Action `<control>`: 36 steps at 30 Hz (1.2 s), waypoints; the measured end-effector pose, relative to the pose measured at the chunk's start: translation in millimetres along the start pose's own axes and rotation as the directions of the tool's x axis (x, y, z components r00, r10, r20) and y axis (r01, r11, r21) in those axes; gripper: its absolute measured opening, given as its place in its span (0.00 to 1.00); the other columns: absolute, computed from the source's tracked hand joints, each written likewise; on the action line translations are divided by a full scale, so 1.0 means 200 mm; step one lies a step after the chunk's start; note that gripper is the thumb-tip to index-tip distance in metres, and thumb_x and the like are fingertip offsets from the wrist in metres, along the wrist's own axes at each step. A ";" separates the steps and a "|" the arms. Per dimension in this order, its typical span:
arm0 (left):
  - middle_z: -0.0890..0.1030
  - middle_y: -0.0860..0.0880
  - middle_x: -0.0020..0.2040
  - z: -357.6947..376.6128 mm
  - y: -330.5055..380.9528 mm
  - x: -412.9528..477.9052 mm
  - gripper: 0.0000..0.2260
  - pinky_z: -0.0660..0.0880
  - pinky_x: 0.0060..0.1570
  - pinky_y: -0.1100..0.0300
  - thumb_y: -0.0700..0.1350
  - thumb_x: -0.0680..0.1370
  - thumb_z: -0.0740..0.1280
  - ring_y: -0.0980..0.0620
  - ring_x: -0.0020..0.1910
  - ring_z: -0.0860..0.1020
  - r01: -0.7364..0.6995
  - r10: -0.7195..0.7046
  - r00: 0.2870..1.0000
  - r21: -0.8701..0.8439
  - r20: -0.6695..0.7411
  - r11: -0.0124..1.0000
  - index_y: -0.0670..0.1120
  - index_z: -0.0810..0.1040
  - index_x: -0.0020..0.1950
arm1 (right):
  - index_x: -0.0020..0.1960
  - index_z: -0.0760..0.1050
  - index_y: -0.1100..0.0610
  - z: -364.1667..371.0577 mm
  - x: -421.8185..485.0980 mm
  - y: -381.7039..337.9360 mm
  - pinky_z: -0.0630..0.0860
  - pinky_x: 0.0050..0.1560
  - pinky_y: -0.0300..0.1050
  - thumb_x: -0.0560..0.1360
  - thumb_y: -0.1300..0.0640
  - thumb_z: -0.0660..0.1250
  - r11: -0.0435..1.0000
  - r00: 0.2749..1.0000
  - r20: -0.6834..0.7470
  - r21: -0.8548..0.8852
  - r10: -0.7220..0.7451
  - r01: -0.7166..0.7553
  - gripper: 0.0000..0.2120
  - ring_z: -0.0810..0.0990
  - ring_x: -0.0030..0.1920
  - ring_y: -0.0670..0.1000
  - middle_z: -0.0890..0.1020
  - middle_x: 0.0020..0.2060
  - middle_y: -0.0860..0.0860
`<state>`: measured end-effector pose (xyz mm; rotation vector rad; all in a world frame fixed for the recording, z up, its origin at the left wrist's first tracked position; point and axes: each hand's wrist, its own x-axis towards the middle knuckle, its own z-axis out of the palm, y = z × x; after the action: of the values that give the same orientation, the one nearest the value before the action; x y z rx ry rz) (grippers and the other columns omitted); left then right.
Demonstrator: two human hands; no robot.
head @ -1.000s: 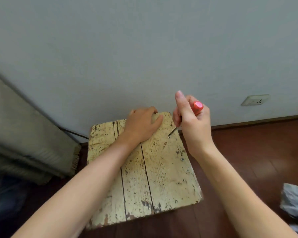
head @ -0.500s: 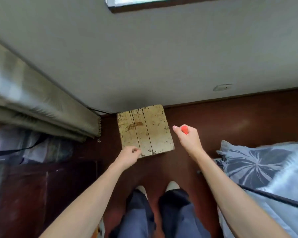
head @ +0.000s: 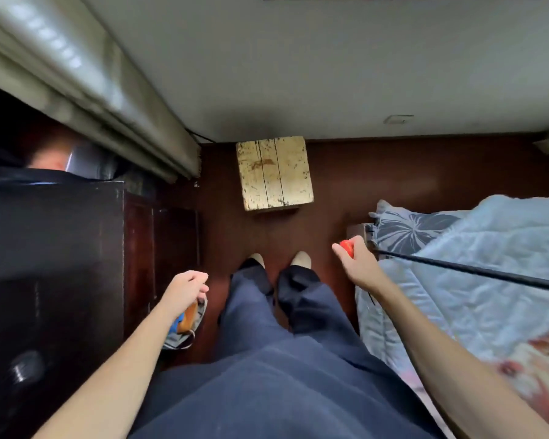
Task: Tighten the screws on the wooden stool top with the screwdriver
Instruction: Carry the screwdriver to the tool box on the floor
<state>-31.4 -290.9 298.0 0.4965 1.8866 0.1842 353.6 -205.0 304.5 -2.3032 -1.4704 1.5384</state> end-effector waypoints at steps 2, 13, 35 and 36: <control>0.81 0.39 0.42 -0.02 -0.12 -0.08 0.07 0.70 0.23 0.71 0.39 0.84 0.64 0.50 0.33 0.76 0.036 -0.036 0.999 -0.007 -0.005 0.999 0.40 0.79 0.48 | 0.48 0.71 0.56 0.03 -0.10 0.06 0.70 0.47 0.51 0.84 0.43 0.68 0.999 1.000 -0.008 -0.030 -0.019 0.019 0.17 0.75 0.41 0.52 0.77 0.38 0.48; 0.79 0.44 0.35 -0.14 -0.42 -0.14 0.08 0.64 0.28 0.62 0.40 0.84 0.65 0.50 0.28 0.72 0.141 -0.140 0.990 -0.077 0.015 0.987 0.38 0.80 0.47 | 0.47 0.75 0.62 0.02 -0.32 0.05 0.76 0.58 0.59 0.88 0.44 0.58 0.993 0.998 -0.012 -0.100 0.058 -0.059 0.23 0.81 0.47 0.59 0.79 0.38 0.53; 0.83 0.44 0.40 0.52 -0.31 -0.67 0.06 0.70 0.28 0.67 0.43 0.83 0.65 0.52 0.33 0.78 0.097 -0.462 0.862 -0.828 -0.207 0.552 0.47 0.80 0.49 | 0.54 0.80 0.59 0.14 0.26 -1.12 0.77 0.47 0.50 0.87 0.41 0.61 0.572 0.753 0.643 -0.568 -0.139 0.591 0.21 0.82 0.45 0.57 0.85 0.47 0.56; 0.83 0.44 0.41 0.62 -0.33 -0.73 0.06 0.70 0.28 0.67 0.43 0.84 0.65 0.52 0.33 0.78 0.103 -0.485 0.854 -0.851 -0.190 0.515 0.48 0.80 0.49 | 0.56 0.81 0.59 0.21 0.25 -1.15 0.78 0.52 0.51 0.87 0.41 0.61 0.537 0.715 0.683 -0.552 -0.148 0.638 0.22 0.83 0.48 0.58 0.86 0.48 0.56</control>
<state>108.4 -425.8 354.5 -0.5874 1.9888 0.9571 168.3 -61.2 353.8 -1.4202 -3.0903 1.7044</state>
